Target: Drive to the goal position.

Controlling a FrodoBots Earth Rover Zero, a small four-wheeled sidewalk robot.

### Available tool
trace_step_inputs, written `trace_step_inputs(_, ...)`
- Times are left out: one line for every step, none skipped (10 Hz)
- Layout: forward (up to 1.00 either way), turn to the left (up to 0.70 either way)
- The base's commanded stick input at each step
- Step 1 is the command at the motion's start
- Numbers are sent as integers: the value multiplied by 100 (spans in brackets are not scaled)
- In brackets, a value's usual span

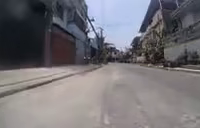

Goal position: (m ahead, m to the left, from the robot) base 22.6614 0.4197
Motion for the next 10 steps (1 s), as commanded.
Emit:
trace_step_inputs(100,-37)
trace_step_inputs(100,-21)
trace_step_inputs(100,-6)
trace_step_inputs(100,-2)
trace_step_inputs(100,-2)
trace_step_inputs(100,-2)
trace_step_inputs(100,-2)
trace_step_inputs(100,-2)
trace_step_inputs(100,-2)
trace_step_inputs(100,-2)
